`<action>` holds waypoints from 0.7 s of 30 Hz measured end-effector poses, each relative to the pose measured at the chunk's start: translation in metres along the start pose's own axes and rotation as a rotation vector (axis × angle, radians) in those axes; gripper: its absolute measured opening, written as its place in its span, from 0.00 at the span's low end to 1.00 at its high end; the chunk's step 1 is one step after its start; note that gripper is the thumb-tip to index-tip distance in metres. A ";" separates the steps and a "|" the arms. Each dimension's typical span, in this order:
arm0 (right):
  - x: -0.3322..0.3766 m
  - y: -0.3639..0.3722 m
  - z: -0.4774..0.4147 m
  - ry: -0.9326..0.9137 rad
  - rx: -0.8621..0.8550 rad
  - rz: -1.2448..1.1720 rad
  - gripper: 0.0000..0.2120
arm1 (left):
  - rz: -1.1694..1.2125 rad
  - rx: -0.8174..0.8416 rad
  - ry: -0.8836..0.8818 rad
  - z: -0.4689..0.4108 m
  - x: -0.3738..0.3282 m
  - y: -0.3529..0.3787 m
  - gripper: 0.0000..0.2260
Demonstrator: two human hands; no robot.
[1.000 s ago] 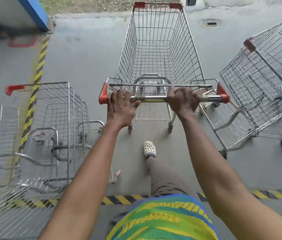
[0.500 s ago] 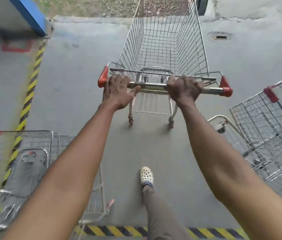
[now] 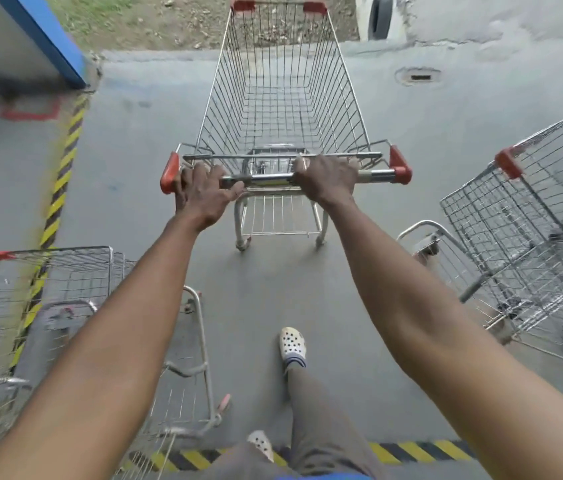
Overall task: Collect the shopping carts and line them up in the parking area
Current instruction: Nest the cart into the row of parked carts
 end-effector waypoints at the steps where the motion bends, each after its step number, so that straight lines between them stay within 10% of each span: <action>1: 0.004 0.004 0.017 -0.005 0.006 0.009 0.29 | -0.009 -0.002 -0.004 0.018 0.008 0.002 0.22; 21: 0.036 0.048 0.382 -0.025 0.108 0.056 0.26 | 0.085 0.298 -0.136 0.371 0.123 0.064 0.36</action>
Point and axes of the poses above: each hand's wrist, its own z-axis away from the middle knuckle, its own y-axis out of the palm, x = y × z, the point moved 7 cm from there along -z, towards the middle knuckle, and after that the axes turned 7 degrees about -y, right-handed, at the moved point
